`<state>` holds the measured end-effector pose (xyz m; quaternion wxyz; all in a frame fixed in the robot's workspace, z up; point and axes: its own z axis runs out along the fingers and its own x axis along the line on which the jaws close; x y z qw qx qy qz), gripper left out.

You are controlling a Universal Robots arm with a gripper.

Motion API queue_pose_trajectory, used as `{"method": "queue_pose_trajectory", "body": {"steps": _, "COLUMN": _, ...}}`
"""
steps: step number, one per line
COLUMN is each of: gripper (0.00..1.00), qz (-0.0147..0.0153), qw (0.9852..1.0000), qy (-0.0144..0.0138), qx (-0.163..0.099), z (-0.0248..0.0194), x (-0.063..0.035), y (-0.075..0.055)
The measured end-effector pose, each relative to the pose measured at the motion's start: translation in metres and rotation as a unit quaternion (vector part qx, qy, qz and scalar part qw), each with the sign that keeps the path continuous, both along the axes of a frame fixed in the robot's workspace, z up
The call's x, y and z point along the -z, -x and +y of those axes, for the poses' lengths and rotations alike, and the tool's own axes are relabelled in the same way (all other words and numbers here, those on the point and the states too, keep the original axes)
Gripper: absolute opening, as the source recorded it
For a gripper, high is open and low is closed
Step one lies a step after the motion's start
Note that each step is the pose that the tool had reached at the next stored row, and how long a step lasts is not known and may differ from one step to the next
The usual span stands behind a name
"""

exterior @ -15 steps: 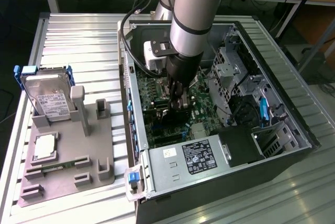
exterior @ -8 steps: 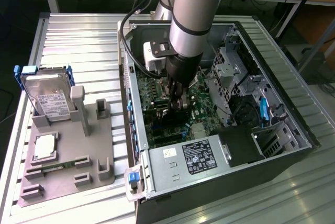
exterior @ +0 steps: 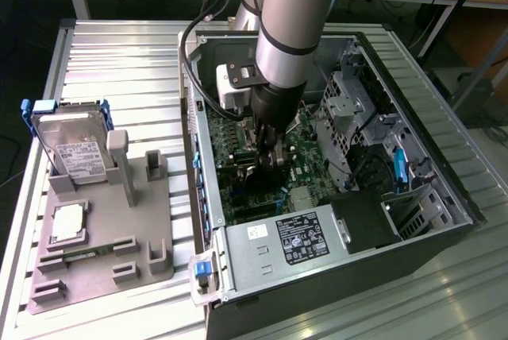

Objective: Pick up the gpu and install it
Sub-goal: 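Press down on the gpu until it lock into place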

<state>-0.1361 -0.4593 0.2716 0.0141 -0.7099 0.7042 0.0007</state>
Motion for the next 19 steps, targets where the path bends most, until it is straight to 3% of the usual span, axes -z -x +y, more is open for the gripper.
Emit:
{"method": "queue_pose_trajectory", "body": {"steps": 7, "gripper": 0.11, "qz": 0.0002, "qw": 1.0000, "qy": -0.0001, "qx": 0.000, "z": -0.0001, "x": -0.0202, "y": 0.003}}
{"method": "queue_pose_trajectory", "body": {"steps": 9, "gripper": 0.11, "qz": 0.0002, "qw": 1.0000, "qy": -0.0003, "qx": 0.000, "z": 0.0007, "x": -0.0222, "y": 0.018}}
{"method": "queue_pose_trajectory", "body": {"steps": 13, "gripper": 0.11, "qz": 0.0006, "qw": 1.0000, "qy": -0.0006, "qx": 0.000, "z": 0.0046, "x": -0.0265, "y": 0.031}}
{"method": "queue_pose_trajectory", "body": {"steps": 15, "gripper": 0.11, "qz": 0.0037, "qw": 1.0000, "qy": -0.0008, "qx": 0.000, "z": 0.0056, "x": -0.0341, "y": 0.034}}
{"method": "queue_pose_trajectory", "body": {"steps": 16, "gripper": 0.11, "qz": 0.0038, "qw": 1.0000, "qy": -0.0032, "qx": 0.000, "z": 0.0061, "x": -0.0346, "y": 0.043}}
{"method": "queue_pose_trajectory", "body": {"steps": 19, "gripper": 0.11, "qz": 0.0038, "qw": 1.0000, "qy": -0.0039, "qx": 0.000, "z": 0.0074, "x": -0.0349, "y": 0.059}}
